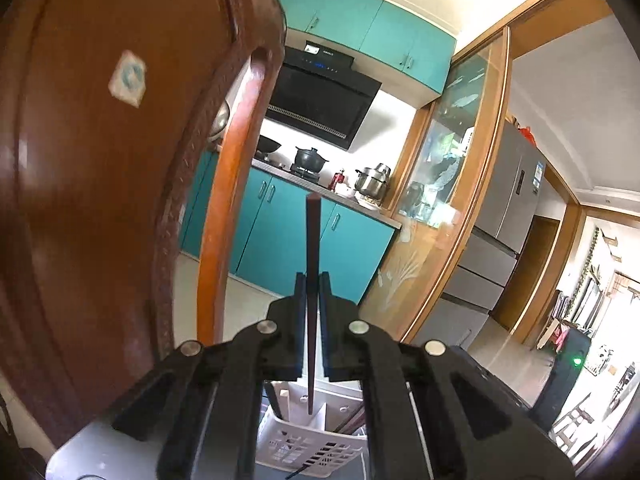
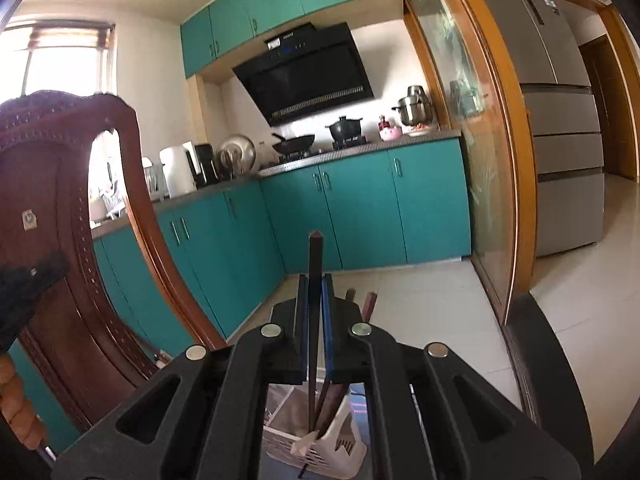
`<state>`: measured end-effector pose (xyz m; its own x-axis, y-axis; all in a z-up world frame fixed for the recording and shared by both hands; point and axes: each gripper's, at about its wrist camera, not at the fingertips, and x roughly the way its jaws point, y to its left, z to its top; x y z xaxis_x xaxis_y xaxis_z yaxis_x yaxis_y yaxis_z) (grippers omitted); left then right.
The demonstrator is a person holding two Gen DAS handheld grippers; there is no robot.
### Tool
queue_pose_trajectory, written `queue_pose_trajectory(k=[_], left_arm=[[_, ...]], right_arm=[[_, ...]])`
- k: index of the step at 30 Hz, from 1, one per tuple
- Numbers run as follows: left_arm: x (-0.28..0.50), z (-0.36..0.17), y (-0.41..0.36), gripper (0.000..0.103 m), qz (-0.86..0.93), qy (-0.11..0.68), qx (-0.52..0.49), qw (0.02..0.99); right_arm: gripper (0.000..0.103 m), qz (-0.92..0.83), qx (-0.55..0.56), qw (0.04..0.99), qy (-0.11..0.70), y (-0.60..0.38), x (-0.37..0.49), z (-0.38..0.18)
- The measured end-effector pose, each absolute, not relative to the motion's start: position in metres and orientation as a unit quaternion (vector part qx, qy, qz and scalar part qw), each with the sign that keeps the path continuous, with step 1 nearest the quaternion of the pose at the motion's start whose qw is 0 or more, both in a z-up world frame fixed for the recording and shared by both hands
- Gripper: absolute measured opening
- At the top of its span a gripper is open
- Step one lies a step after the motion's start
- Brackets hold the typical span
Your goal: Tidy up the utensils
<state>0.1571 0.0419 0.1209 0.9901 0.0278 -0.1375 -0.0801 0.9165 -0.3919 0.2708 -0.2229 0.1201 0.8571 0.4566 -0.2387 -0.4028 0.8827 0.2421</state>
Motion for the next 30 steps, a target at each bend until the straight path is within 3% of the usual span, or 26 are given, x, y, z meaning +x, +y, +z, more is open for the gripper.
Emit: queue_pose_trajectory(k=[20,24,30], left_arm=[[0.238,0.052,0.001,0.007,0.051,0.16,-0.148,0.975],[0.231,0.051,-0.001,0.007,0.049,0.157,-0.144,0.976],[0.214,0.058,0.002,0.026,0.036,0.143,-0.151,0.978]], right_arm=[[0.01,0.238,0.108,0.943,0.204,-0.215,0.282,0.102],[0.025,0.241,0.132,0.942,0.191,-0.227,0.276,0.11],[0.046,0.245,0.155,0.945,0.151,-0.245,0.253,0.126]])
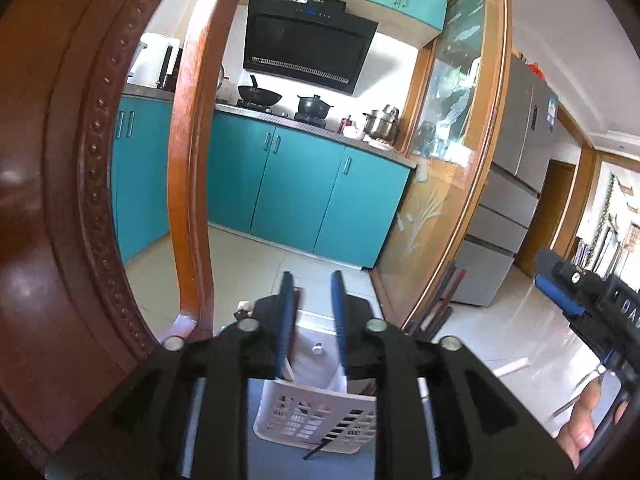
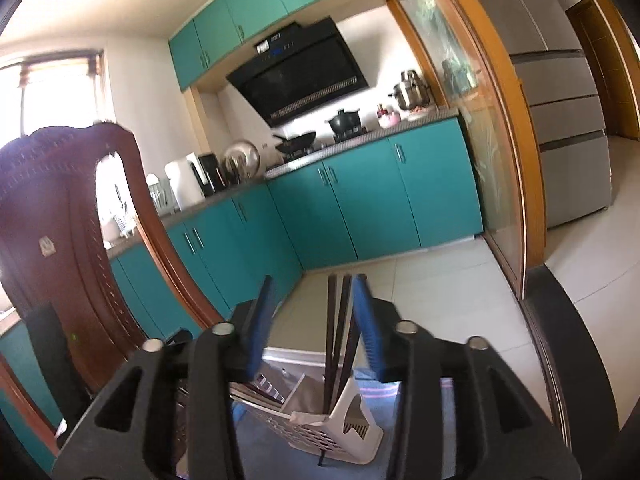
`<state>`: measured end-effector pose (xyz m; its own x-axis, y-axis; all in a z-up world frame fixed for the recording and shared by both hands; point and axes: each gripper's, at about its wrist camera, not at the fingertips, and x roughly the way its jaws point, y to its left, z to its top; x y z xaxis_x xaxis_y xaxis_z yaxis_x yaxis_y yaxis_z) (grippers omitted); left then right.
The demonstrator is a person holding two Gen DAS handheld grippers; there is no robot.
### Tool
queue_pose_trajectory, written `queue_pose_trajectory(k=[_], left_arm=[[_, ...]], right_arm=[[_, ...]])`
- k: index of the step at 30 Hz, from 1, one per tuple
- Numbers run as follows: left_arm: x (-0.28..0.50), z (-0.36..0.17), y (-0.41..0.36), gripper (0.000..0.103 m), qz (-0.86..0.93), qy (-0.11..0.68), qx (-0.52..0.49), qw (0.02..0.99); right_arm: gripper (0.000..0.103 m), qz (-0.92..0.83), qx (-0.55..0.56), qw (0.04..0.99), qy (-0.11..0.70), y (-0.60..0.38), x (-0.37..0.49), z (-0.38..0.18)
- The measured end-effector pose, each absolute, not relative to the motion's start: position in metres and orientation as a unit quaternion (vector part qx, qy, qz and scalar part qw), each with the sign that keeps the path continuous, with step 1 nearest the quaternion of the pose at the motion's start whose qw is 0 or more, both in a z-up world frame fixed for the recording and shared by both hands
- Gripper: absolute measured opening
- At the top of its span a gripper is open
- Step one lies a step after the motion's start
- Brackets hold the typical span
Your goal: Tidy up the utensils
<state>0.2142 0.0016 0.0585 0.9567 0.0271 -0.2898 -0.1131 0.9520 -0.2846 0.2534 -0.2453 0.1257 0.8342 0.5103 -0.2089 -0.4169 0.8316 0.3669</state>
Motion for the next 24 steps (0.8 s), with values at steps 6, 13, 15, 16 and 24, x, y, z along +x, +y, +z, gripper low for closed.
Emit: queue_pose_trajectory(k=[6,13,15,16,24], left_arm=[[0.168,0.05,-0.009,0.051,0.029,0.144,-0.111,0.983],[0.096,0.011,-0.019,0.077,0.089,0.161,-0.031,0.982],[0.073,0.003,-0.018,0.082,0.107,0.156,-0.016,0.982],[0.067,0.002,-0.017,0.087,0.111,0.154,-0.015,0.982],[0.016,0.006,-0.006,0.099,0.097,0.139,-0.033,0.985]], right_arm=[[0.067,0.235,0.136,0.956,0.112,-0.264,0.208,0.139],[0.1,0.156,0.05,0.978,0.125,-0.275,0.129,0.082],[0.1,0.131,0.025,0.98,0.15,-0.272,0.117,0.057],[0.1,0.12,0.017,0.977,0.172,-0.268,0.111,0.043],[0.1,0.146,-0.032,0.962,0.227,-0.231,0.066,0.014]])
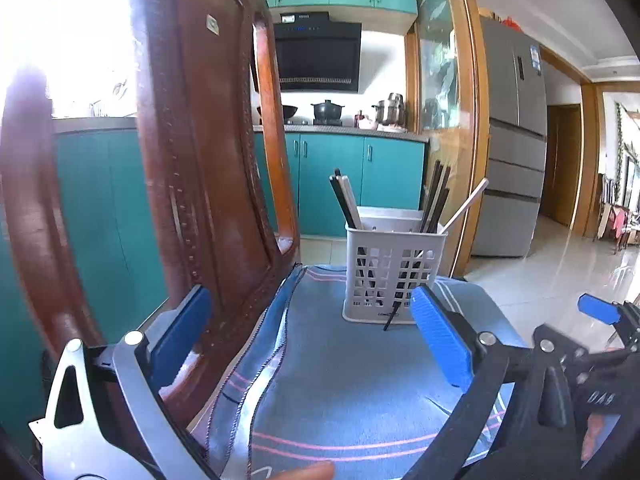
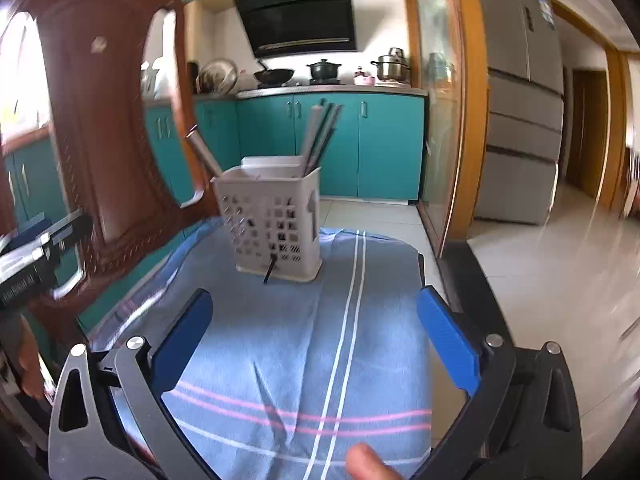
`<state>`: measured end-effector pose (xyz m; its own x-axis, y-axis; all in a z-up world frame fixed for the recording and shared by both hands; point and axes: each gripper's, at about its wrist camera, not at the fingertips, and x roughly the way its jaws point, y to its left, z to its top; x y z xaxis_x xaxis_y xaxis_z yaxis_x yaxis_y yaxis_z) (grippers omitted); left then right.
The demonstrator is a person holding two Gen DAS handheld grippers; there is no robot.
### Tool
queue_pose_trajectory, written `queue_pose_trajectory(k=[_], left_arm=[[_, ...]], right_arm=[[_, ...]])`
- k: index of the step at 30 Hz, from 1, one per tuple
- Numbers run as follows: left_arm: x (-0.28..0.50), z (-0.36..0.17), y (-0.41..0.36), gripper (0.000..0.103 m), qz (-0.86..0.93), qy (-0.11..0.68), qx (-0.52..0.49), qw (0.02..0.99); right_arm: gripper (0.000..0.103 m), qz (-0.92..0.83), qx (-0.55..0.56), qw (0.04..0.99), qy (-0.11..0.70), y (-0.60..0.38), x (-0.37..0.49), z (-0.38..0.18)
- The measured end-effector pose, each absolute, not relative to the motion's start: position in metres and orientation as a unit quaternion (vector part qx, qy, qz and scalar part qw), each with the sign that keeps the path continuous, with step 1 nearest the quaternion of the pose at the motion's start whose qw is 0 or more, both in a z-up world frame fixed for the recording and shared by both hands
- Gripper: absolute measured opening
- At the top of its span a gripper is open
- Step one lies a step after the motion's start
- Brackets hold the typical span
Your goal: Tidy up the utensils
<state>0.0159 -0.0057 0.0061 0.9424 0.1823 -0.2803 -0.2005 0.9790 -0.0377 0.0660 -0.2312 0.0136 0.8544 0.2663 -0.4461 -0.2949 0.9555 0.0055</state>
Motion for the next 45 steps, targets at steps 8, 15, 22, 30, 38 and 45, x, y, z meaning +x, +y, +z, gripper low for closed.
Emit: queue_pose_trajectory(k=[8,15,22,30,38,45], left_arm=[[-0.002,0.008,-0.008,0.099,0.09,0.131,-0.024,0.987],[-0.008,0.006,-0.013,0.099,0.085,0.123,-0.004,0.989],[-0.011,0.008,-0.009,0.099,0.082,0.12,-0.018,0.989],[-0.011,0.008,-0.008,0.099,0.084,0.12,-0.018,0.989],[-0.009,0.008,-0.009,0.099,0.077,0.122,-0.017,0.989],[-0.007,0.007,-0.013,0.099,0.076,0.125,-0.014,0.989]], right_arm=[[0.1,0.14,-0.05,0.968,0.2,-0.217,0.035,0.03],[0.1,0.128,-0.051,0.97,0.201,-0.215,0.026,0.031],[0.1,0.126,-0.059,0.97,0.201,-0.21,0.02,0.031],[0.1,0.126,-0.061,0.968,0.206,-0.206,0.021,0.029],[0.1,0.128,-0.06,0.968,0.209,-0.207,0.023,0.029],[0.1,0.127,-0.057,0.968,0.208,-0.21,0.025,0.028]])
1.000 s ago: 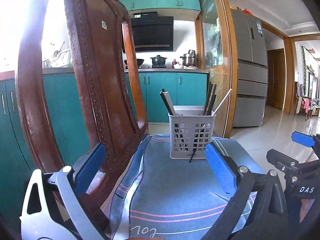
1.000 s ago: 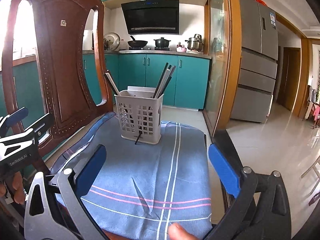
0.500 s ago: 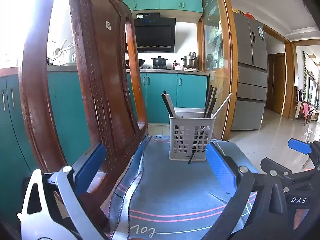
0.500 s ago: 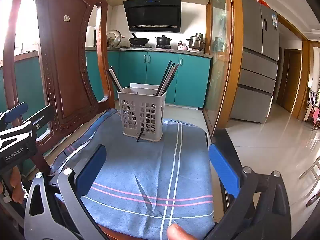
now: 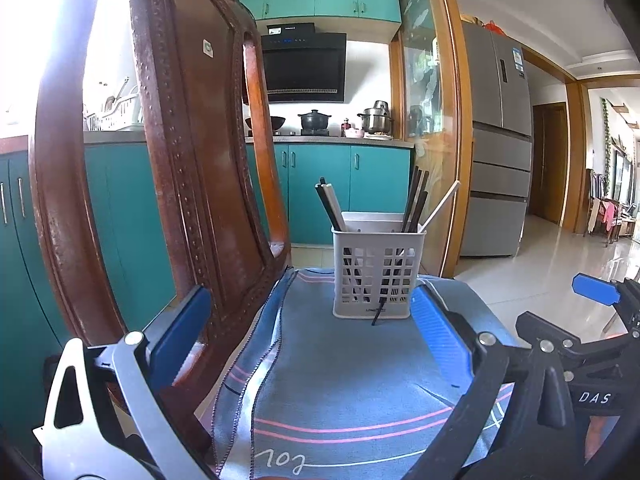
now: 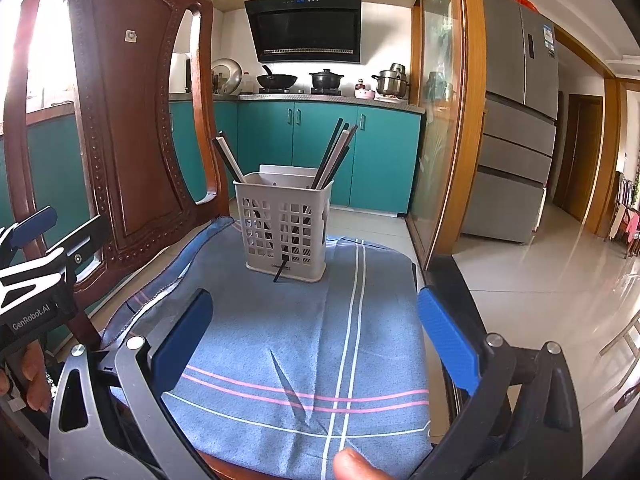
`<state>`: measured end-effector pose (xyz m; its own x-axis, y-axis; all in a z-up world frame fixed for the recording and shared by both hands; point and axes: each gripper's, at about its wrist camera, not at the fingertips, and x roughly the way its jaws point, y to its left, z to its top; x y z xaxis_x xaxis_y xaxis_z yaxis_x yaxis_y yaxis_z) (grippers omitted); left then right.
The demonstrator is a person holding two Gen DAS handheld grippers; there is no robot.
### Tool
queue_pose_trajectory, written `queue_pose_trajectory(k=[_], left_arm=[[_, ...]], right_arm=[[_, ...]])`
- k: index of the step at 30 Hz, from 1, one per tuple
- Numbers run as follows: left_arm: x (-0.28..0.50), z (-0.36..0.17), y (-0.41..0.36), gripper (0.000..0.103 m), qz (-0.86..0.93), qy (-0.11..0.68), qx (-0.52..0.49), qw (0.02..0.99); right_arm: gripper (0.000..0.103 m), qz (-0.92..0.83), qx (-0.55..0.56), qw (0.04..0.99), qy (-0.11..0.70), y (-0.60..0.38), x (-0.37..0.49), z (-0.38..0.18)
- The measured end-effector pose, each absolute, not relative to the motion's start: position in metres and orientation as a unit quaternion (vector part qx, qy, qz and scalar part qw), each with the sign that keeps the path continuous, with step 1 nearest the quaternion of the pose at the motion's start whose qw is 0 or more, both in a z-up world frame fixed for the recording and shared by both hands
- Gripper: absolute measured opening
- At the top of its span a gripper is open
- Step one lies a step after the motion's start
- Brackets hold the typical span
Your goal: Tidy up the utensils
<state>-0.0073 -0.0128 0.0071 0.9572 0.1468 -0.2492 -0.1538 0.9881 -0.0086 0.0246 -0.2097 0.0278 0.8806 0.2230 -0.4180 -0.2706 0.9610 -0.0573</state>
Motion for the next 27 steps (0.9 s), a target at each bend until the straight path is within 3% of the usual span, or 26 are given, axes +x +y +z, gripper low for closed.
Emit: queue_pose_trajectory(k=[27], left_arm=[[-0.003,0.003,-0.021,0.099,0.068,0.135,-0.006,0.989]], right_arm=[[0.1,0.123,-0.045,0.969,0.21,-0.217,0.027,0.022]])
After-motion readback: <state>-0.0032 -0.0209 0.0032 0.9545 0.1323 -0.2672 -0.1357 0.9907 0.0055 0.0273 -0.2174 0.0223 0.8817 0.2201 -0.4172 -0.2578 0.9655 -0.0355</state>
